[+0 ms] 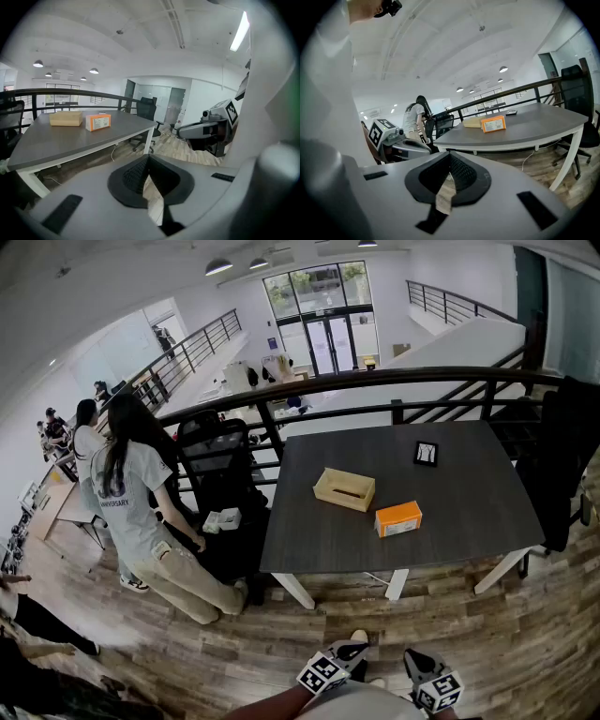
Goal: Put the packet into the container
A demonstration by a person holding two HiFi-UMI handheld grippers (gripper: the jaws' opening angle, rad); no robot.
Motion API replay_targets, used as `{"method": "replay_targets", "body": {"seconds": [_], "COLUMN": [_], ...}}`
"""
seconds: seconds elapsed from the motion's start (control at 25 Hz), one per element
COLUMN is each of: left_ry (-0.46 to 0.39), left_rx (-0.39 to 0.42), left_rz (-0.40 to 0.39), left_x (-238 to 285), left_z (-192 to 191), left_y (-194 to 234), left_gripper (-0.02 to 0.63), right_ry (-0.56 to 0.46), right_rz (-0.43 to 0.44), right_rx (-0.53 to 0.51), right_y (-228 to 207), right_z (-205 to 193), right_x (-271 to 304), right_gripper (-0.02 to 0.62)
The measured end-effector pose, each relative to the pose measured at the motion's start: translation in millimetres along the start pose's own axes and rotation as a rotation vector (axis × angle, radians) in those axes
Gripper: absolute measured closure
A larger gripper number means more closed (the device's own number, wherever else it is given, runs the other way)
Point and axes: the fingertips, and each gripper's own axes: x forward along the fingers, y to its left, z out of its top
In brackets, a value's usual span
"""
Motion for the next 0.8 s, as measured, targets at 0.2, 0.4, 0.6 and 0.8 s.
{"method": "replay_targets", "body": {"seconds": [0.2,0.4,0.6,0.8], "left_ry": [-0.015,-0.02,-0.016,-0.008], "left_rx": [0.011,0.018,0.016,0.02], "left_rz": [0.003,0.008,0.009,-0.002], "left_x": [2,4,5,8], "left_z": [5,11,16,25], "left_y": [2,4,10,20], "left_gripper": [0.597,0.597,0.597,0.597], "right_ry": [-0.068,-0.066,-0.042,-0.009], "right_rz": [0.019,0.015,0.006,-0.043], "right_rx": [0.038,0.029,0.019,0.048], "right_y": [-2,-8,-12,-22], "right_z": [10,12,13,19], "right_x": [-2,1,8,15], "right_gripper": [0.588,0.588,0.588,0.588]}}
